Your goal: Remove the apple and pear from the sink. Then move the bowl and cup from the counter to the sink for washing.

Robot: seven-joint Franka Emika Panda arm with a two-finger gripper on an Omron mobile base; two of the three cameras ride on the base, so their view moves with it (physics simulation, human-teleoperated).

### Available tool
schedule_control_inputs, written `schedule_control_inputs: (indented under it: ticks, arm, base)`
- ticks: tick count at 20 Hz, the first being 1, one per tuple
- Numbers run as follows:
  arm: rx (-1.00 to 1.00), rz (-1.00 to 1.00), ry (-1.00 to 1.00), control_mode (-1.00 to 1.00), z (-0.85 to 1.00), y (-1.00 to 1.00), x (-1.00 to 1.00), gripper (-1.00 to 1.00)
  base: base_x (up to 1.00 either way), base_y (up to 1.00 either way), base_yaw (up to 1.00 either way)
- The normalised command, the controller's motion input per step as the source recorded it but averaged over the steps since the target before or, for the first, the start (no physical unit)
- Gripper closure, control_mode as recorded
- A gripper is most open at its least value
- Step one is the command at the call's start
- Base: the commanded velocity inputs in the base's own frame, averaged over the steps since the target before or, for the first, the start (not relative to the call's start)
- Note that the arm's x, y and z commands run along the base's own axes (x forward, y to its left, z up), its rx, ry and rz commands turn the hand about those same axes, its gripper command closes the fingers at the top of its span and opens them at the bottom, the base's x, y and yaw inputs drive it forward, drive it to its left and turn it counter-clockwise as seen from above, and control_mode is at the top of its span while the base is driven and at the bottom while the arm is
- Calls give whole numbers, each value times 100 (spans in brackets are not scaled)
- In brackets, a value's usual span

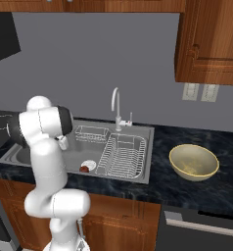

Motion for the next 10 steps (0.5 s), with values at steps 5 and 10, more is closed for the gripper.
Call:
schedule_control_inputs:
  ticks: [5,10]
  arm:
    - [0,2,0,-100,48,-12,-23,100]
    - [0,2,0,-100,43,-12,-23,100]
  base:
    - [0,0,0]
    - [0,0,0]
